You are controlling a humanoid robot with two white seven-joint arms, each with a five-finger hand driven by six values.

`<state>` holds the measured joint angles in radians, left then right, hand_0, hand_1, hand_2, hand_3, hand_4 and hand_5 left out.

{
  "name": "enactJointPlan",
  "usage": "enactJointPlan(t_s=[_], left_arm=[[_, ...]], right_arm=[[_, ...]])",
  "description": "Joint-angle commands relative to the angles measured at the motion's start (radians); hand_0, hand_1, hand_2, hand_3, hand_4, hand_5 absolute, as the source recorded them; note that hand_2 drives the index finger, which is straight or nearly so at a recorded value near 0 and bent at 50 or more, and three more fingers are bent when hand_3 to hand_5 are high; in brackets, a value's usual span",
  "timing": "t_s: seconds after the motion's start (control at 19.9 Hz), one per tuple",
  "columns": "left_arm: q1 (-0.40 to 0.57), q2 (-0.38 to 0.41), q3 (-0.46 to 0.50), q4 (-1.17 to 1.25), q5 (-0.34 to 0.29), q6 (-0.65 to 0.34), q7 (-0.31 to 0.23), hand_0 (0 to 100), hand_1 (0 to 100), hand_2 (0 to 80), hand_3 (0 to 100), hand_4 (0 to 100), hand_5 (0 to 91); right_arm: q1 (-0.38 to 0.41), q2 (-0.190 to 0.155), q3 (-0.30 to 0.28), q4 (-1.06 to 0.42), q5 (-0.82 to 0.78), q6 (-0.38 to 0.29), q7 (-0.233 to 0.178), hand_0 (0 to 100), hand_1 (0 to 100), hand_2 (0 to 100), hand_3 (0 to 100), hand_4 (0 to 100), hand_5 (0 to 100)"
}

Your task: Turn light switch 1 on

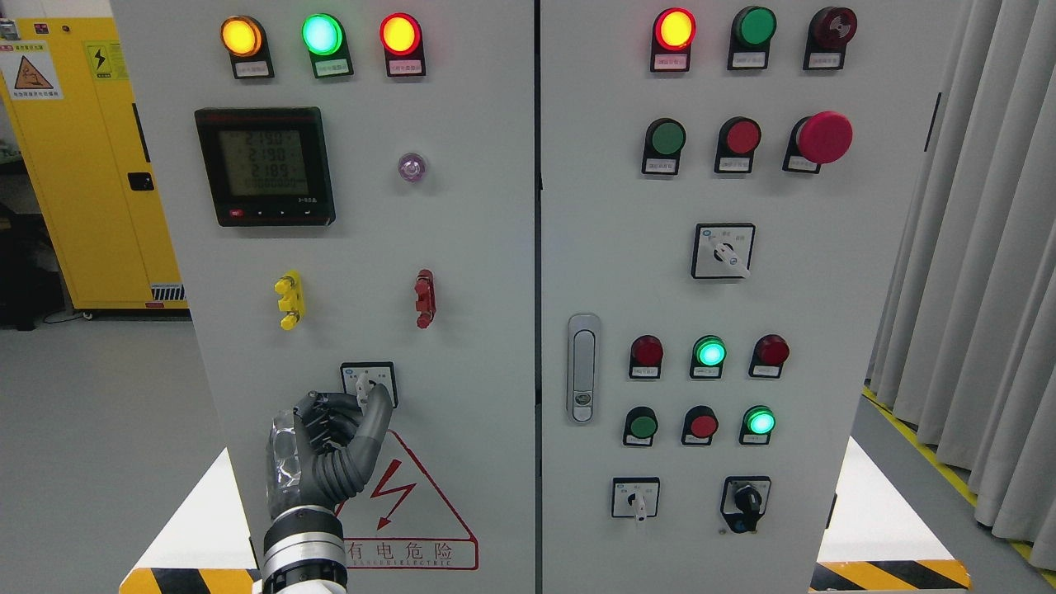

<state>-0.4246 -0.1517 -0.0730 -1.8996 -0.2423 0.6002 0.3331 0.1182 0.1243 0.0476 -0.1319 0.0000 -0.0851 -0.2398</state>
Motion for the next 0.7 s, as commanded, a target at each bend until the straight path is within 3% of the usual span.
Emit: enactJointPlan(t_s=[0.0,0.65], left_arm=[[-0.002,0.0,0.001,0.002,0.0,-0.003,0.001,28,64,62.0,89,91,83.9],[0.0,0.0,0.001,0.004,0.0,-0.002,0.0,35,62,62.1,89,91,84.5]], right_arm=[[0.0,0.0,0.0,0.0,-0.029,0.001,0.001,0,50,4,0,0,0],[0.0,0.0,0.0,0.0,-0.029,0.001,0.001,0,50,4,0,0,0]])
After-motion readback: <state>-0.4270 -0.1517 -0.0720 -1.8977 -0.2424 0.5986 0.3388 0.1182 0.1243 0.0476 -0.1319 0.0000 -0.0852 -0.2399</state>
